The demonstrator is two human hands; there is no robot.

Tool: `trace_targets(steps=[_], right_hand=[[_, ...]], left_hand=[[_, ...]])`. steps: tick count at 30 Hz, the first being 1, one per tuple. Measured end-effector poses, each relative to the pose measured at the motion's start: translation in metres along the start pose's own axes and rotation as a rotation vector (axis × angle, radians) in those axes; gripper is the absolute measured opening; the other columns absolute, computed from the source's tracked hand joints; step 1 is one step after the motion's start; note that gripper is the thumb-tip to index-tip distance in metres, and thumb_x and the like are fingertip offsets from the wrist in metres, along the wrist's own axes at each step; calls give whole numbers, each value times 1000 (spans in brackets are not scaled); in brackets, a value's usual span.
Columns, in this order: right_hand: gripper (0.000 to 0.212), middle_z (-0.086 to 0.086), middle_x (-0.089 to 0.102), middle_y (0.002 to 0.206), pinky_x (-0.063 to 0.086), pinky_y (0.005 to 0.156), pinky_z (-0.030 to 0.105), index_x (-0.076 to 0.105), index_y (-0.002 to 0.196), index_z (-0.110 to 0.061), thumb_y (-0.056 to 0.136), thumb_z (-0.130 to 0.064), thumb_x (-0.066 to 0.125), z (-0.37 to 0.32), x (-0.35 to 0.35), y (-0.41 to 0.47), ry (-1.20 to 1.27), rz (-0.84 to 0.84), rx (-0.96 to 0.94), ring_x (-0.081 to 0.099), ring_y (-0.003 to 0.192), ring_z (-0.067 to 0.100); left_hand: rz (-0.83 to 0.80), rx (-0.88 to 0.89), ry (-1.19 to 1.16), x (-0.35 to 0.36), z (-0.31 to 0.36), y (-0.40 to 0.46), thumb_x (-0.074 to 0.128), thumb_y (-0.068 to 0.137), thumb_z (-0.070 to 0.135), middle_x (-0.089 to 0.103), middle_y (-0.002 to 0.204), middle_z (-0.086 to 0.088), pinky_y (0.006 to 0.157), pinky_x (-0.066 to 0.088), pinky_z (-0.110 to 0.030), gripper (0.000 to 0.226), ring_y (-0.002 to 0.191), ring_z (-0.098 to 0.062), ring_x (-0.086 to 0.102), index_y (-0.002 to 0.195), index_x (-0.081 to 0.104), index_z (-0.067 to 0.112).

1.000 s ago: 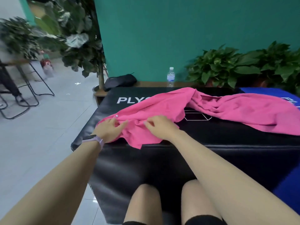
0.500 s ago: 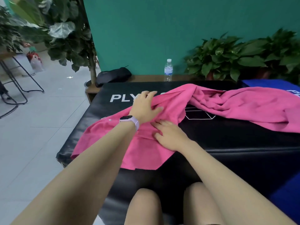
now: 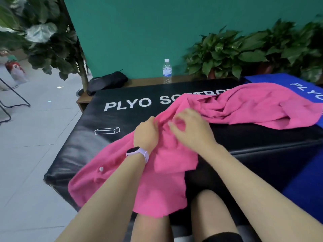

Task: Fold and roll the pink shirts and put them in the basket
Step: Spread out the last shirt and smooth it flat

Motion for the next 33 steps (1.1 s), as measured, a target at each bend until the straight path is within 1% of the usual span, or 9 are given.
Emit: trace_targets(steps=[2,6,9,15,19,22,26,30,33], right_hand=[[42,7,55,123,40,97,42,61,121,-18,93,-49,57,8,5,27,-82,63,151,49,118,30],[65,19,47,140,34,108,46,39,142,-10,92,-47,57,16,44,37,-68,-139,327,44,131,38],[59,15,46,147,31,114,45,40,139,-12,93,-47,50,20,65,25,-124,-245,206,41,137,33],[72,9,24,166,14,125,42,34,154,-12,94,-51,44,21,63,8,-126,-468,4,15,155,30],[53,7,48,150,27,115,36,55,135,-9,89,-36,58,22,46,-8,63,-452,-43,33,146,29],[38,4,60,128,39,100,37,64,116,-9,82,-26,64,23,29,-22,194,-461,-62,50,123,22],[18,-9,47,82,40,74,41,44,73,-15,70,-28,55,26,5,-42,293,-492,-100,48,79,13],[23,-5,45,79,40,73,44,42,69,-20,80,-32,58,31,-11,-52,330,-490,-127,46,76,19],[36,-10,54,72,40,73,33,54,64,-24,90,-49,57,34,-19,-53,471,-493,-56,53,74,10]], left_hand=[[14,-74,70,-9,-4,-17,41,98,13,61,75,-15,59,29,-37,16,63,-34,40,83,40,15],[-48,-204,161,-36,-24,-38,40,94,8,67,97,-21,66,36,-38,12,82,-43,58,97,52,9],[-116,-345,189,-65,-56,-40,43,92,4,65,113,-25,82,46,-43,24,107,-46,61,110,58,-1],[-94,-486,316,-96,-80,-46,45,92,5,62,121,-21,88,49,-43,27,112,-42,61,117,55,3],[-10,-140,383,-81,-41,-36,53,89,22,56,116,-16,87,42,-46,29,106,-39,55,115,52,9],[-163,-20,167,-63,-2,-18,54,90,20,54,126,-14,97,42,-46,43,116,-39,50,132,53,13],[-366,-18,-22,-50,32,-5,56,86,30,53,138,-9,106,41,-44,61,128,-32,48,146,45,20],[-401,-158,-239,-44,56,0,52,67,40,60,133,0,102,46,-40,84,125,-26,55,149,41,24],[-371,-129,-288,-31,67,0,53,78,27,68,118,0,94,48,-37,61,115,-27,60,139,52,25]])
Point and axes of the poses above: each hand's wrist, its own y-axis towards the middle knuckle, its own x-axis out of the palm, z = x × y, the point moved 1 cm from there along y, towards the middle knuckle
